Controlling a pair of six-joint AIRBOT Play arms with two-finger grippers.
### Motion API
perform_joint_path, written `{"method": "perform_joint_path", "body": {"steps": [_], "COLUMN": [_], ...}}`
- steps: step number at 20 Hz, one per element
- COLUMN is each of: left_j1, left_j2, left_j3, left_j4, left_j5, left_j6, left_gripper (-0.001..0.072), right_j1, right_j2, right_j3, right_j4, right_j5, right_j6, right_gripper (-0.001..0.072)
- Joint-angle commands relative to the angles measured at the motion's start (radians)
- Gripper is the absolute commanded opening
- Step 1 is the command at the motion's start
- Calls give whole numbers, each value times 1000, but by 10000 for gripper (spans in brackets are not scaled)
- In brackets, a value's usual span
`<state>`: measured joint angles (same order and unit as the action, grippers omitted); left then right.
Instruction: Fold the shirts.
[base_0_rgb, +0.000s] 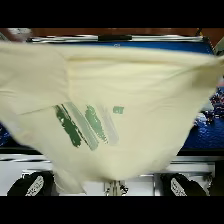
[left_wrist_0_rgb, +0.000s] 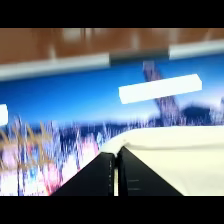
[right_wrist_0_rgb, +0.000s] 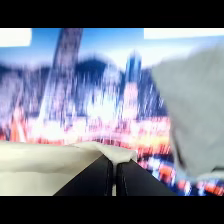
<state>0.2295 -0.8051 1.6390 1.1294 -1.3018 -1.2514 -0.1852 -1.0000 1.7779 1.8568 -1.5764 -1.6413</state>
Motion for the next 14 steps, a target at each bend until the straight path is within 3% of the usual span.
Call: {"method": "perform_joint_path", "body": {"steps": [1, 3, 7, 11, 14], "left_j1": [-2, -17, -57, -69, -69], "left_j2": [-96, -231, -537, -737, -809], "left_j3": [-293, -371, -295, -192, -176], "left_j4": [49, 45, 41, -26, -68], "left_j5": [10, 107, 328, 494, 607], "left_j6": [43, 47, 46, 46, 46], "left_gripper": [31, 30, 31, 31, 31], "right_j1": [56, 137, 223, 280, 297], "right_j2": [-176, -307, -557, -653, -682], "right_j3": [-217, -304, -304, -304, -304], "right_j4": [-1, -14, -58, -57, -58], "right_j5": [11, 193, 549, 868, 1031], "right_j6": [5, -4, 31, 31, 59], "right_gripper": [74, 74, 74, 74, 74]}}
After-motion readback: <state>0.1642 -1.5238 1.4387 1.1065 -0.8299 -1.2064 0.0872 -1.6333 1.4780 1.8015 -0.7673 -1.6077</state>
